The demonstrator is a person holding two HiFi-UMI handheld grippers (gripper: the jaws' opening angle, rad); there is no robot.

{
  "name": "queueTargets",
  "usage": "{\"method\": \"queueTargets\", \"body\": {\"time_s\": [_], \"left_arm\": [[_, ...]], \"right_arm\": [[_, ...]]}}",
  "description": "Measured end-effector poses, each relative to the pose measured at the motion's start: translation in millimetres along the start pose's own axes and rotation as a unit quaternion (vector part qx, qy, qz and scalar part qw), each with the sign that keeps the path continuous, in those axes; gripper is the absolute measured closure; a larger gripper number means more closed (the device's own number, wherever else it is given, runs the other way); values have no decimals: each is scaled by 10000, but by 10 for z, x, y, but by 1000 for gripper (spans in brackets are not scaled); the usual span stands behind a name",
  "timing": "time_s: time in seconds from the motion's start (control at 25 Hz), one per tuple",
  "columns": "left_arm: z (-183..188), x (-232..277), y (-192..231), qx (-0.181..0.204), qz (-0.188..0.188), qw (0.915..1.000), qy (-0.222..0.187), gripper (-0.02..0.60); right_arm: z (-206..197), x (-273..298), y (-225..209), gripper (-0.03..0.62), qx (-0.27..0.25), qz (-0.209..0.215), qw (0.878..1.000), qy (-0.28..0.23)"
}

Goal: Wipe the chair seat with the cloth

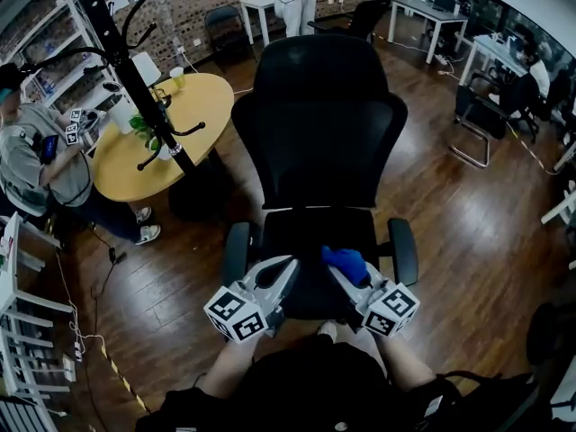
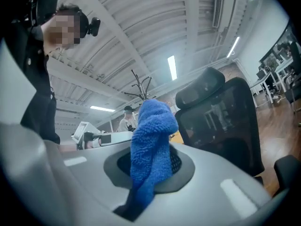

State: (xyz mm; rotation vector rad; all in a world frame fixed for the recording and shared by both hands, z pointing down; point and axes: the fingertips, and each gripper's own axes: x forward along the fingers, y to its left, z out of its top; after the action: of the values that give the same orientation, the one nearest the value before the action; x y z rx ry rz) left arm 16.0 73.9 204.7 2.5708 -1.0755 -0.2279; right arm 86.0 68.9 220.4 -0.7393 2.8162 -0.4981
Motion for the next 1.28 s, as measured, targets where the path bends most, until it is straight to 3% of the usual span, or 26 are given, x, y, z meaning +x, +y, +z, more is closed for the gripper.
{"method": "queueTargets", "body": {"time_s": [0.28,0.56,0.88,1.28], "left_arm": [[-151,-739,-432,49,-399,9992,-82,578],[-375,-1457,-567,-221,-111,9996,-159,578],[-438,-1538,-939,-5,33,9998,-209,578],[-544,-1210,-1359,260,-258,9993,-80,578]], "right_arm": [[-217,-173,792,554,-150,-244,9996,-39],[-446,-428,1502,554,-169,-233,9996,15],[-402,-752,1679,554,-240,-45,9997,-44],[-294,-1087,1512,556,-244,-96,9996,-88]]}}
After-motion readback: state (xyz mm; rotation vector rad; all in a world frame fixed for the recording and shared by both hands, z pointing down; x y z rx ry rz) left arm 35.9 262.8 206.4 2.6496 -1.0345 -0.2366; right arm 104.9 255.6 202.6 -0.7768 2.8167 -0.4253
